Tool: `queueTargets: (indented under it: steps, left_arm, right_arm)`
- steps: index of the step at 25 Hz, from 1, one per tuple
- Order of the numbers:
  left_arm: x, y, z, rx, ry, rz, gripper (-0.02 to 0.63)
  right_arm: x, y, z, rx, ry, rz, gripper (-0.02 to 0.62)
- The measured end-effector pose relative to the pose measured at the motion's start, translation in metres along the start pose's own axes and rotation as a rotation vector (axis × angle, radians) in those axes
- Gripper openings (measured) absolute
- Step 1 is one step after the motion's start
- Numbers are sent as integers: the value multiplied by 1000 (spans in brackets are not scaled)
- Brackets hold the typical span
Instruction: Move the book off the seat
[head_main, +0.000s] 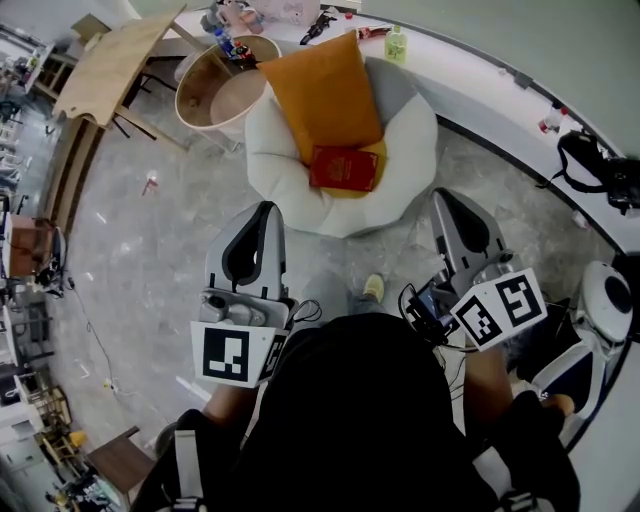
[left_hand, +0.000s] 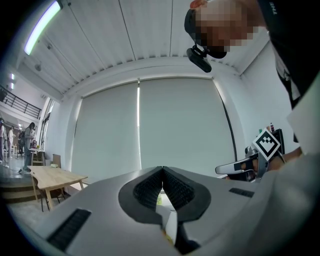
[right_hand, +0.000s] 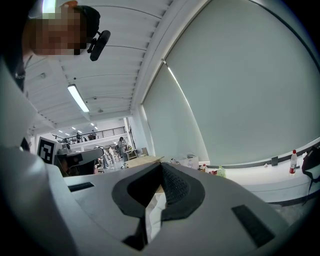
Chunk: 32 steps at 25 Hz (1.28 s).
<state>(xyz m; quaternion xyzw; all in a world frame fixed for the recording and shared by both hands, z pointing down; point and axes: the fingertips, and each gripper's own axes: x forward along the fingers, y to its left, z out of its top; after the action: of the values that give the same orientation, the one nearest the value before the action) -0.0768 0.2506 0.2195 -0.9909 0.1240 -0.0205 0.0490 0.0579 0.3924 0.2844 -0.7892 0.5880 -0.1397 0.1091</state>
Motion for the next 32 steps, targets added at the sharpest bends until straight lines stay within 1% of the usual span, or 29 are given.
queueTargets:
  steps: [9, 20, 27, 32]
  left_arm:
    - [-2, -6, 5, 16, -4, -1, 11]
    - [4, -7, 10, 25, -21, -27, 11]
    - [15, 8, 7, 12, -22, -30, 11]
    - [24, 31, -4, 5, -8, -16, 11]
  right_arm:
    - [0, 1, -1, 4, -8, 16, 14]
    - [3, 1, 2, 5, -26, 9, 14]
    - [20, -2, 1, 3, -8, 1, 14]
    - [45, -3, -2, 1, 9, 1, 14]
